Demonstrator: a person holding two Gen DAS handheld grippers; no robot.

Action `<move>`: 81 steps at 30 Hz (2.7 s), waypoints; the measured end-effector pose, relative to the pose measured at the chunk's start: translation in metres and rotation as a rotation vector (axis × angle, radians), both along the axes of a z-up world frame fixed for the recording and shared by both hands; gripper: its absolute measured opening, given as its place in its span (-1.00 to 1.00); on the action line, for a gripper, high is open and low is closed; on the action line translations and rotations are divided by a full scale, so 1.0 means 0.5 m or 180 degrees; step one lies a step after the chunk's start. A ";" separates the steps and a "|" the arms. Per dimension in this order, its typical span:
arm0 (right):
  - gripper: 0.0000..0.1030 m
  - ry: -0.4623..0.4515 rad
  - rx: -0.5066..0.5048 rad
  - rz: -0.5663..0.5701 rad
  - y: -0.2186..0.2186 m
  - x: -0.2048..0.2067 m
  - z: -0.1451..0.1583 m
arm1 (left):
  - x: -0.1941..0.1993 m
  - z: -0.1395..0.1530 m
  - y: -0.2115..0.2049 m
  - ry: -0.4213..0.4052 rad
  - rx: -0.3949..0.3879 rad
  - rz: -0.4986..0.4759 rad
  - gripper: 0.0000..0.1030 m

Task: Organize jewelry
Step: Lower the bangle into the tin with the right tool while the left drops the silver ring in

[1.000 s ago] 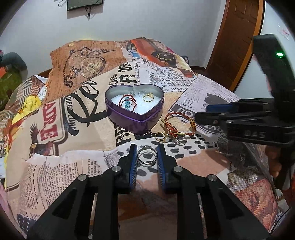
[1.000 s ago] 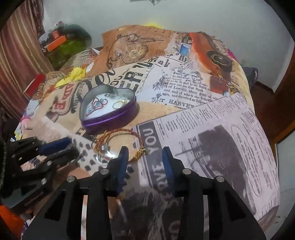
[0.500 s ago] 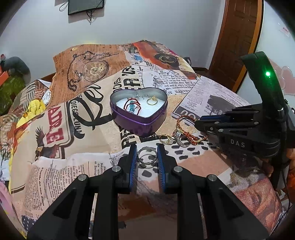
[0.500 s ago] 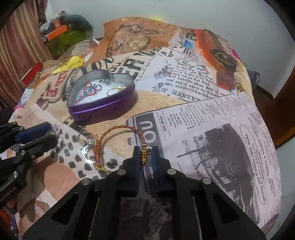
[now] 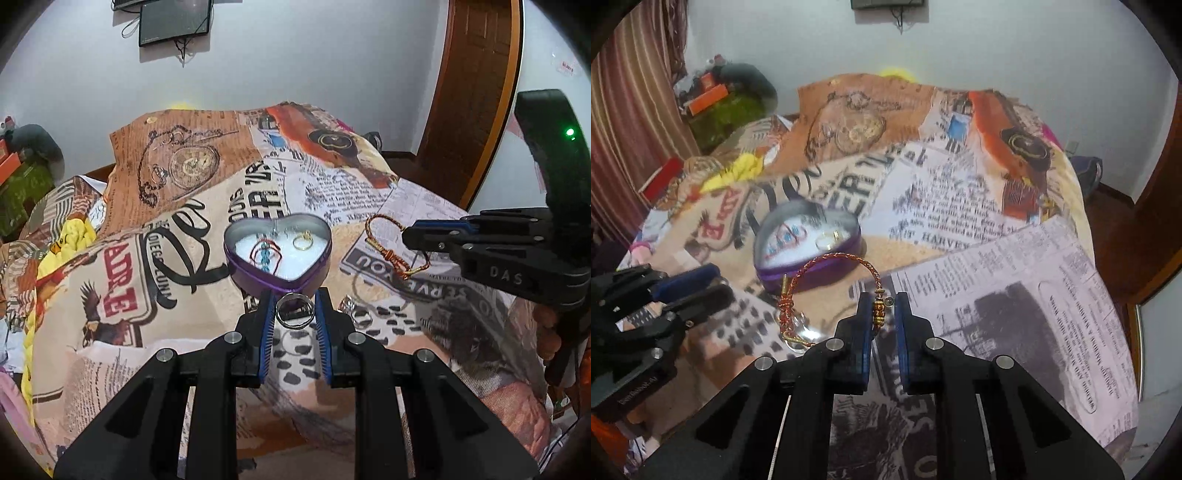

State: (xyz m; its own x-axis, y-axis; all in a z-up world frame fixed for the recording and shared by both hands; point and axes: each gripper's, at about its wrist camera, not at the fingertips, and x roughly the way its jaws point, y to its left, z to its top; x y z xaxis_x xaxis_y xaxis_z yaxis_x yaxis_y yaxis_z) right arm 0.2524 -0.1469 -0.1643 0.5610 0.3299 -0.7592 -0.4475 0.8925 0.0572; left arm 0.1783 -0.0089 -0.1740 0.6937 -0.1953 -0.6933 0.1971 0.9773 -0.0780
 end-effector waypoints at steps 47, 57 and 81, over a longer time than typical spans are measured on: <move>-0.80 0.0133 -0.0050 0.0283 0.122 0.103 -0.046 | 0.145 -0.035 0.045 0.0182 -0.0225 0.0114 -0.60; -0.79 0.0168 -0.0055 0.0308 0.124 0.106 -0.049 | 0.144 -0.034 0.040 0.0197 -0.0161 0.0103 -0.60; -0.76 -0.0051 -0.0074 0.0229 0.096 0.052 0.020 | 0.092 0.027 0.038 0.0078 -0.0077 0.0160 -0.59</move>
